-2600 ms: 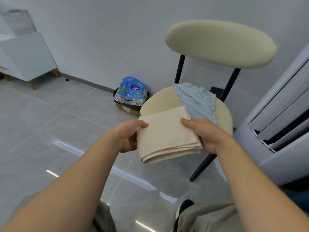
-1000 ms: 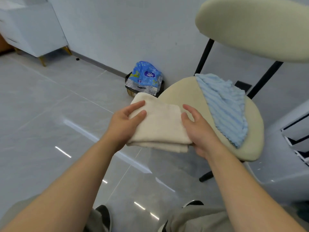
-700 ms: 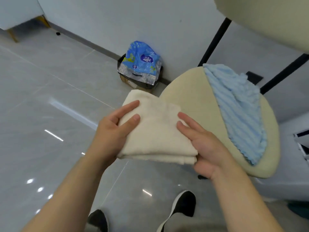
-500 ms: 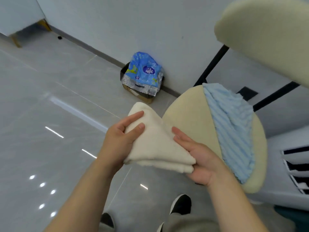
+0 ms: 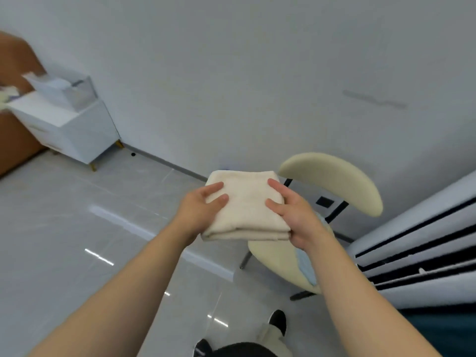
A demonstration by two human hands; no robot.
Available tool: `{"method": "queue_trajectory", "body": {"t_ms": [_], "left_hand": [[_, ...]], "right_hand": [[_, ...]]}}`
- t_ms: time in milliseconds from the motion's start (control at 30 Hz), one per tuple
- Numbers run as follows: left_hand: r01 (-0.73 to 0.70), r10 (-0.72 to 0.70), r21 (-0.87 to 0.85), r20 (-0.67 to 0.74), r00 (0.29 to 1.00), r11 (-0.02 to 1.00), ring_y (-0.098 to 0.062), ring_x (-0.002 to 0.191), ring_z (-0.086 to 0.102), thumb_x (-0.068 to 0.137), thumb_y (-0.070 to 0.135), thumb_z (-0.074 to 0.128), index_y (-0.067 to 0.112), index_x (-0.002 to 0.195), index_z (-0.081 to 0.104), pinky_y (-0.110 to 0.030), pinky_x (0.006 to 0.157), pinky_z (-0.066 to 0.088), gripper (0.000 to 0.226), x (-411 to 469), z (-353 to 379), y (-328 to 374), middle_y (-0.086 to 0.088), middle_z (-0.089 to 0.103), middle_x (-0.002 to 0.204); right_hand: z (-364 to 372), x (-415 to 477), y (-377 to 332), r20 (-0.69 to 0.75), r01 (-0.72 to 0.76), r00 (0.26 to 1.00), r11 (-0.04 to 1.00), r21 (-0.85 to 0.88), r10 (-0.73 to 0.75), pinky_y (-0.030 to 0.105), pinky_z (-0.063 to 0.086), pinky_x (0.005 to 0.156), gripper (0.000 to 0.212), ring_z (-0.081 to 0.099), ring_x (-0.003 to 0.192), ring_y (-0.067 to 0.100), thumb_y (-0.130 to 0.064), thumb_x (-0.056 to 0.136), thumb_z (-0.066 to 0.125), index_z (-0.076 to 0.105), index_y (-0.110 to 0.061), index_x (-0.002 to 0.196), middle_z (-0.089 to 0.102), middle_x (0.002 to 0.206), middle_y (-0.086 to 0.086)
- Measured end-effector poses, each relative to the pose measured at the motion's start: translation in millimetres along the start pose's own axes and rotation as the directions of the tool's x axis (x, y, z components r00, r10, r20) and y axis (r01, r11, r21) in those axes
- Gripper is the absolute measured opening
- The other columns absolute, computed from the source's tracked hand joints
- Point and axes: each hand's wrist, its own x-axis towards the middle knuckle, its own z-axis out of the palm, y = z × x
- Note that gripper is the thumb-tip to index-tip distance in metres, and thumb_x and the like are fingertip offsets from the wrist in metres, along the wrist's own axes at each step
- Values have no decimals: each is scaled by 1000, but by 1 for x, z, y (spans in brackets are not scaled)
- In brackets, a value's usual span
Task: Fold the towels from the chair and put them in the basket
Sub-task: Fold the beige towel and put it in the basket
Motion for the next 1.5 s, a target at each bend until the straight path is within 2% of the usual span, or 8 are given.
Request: {"method": "queue_trajectory", "body": {"t_ms": [133, 400, 533, 767, 1000, 1267, 1400, 1500], "left_hand": [[-72, 72, 6, 24, 997, 997, -13, 115, 58, 90, 38, 71, 36, 133, 62, -24, 94, 47, 44, -5, -29, 24, 7, 56, 136], [-92, 95, -63, 43, 995, 994, -9, 111, 60, 93, 31, 68, 31, 136, 60, -20, 87, 47, 44, 17, -75, 29, 6, 57, 134], [-90, 94, -73, 55, 994, 993, 0, 105, 60, 93, 29, 69, 32, 136, 60, -13, 79, 49, 44, 46, -98, 29, 7, 58, 130], [-79, 78, 4, 73, 994, 997, 0, 109, 58, 92, 34, 70, 34, 137, 58, -20, 91, 49, 47, 138, -165, 29, 11, 57, 129], [-8, 4, 129, 28, 1000, 992, -8, 113, 56, 92, 38, 69, 36, 140, 55, -15, 85, 44, 50, 234, -279, 48, 11, 53, 132], [68, -66, 63, -36, 997, 996, -13, 121, 56, 89, 38, 72, 36, 139, 56, -37, 106, 47, 52, 321, -437, 33, 9, 51, 143], [50, -47, 68, -42, 998, 996, -12, 118, 57, 89, 39, 72, 35, 139, 57, -29, 99, 48, 52, 376, -533, 14, 8, 53, 141], [26, -26, 77, -6, 1000, 997, -4, 108, 58, 91, 35, 71, 31, 140, 56, -12, 81, 48, 51, 414, -609, 7, 9, 54, 138]], "right_hand": [[20, -14, -16, 8, 129, 992, 991, 33, -129, 41, 57, 94, 53, 69, 111, 14, -9, 96, 65, 55, -39, 139, 64, 129, -8], [63, 12, -24, 25, 216, 976, 975, 47, -218, 39, 56, 96, 54, 68, 113, 13, -7, 96, 65, 55, -40, 137, 62, 134, -6], [84, 43, -29, 25, 225, 974, 973, 50, -227, 31, 57, 88, 57, 68, 112, 11, -5, 95, 65, 53, -35, 142, 63, 133, -6], [147, 135, -40, 20, 213, 976, 974, 74, -215, 27, 58, 84, 57, 69, 109, 9, -3, 95, 64, 52, -31, 143, 65, 128, -7], [258, 242, -71, 77, 121, 988, 986, 118, -131, 33, 57, 90, 57, 68, 112, 13, -3, 93, 67, 56, -36, 137, 68, 127, -4], [417, 340, -107, 165, 84, 983, 996, -4, -82, 40, 52, 102, 58, 66, 116, 15, -6, 93, 69, 54, -33, 141, 62, 133, -2], [515, 396, -111, 153, 100, 984, 993, -56, -91, 36, 53, 100, 58, 65, 116, 16, -4, 93, 67, 51, -29, 144, 61, 134, 0], [593, 433, -109, 139, 86, 987, 995, -56, -78, 38, 52, 102, 59, 65, 116, 15, -5, 93, 68, 52, -31, 143, 61, 136, 1]]}}
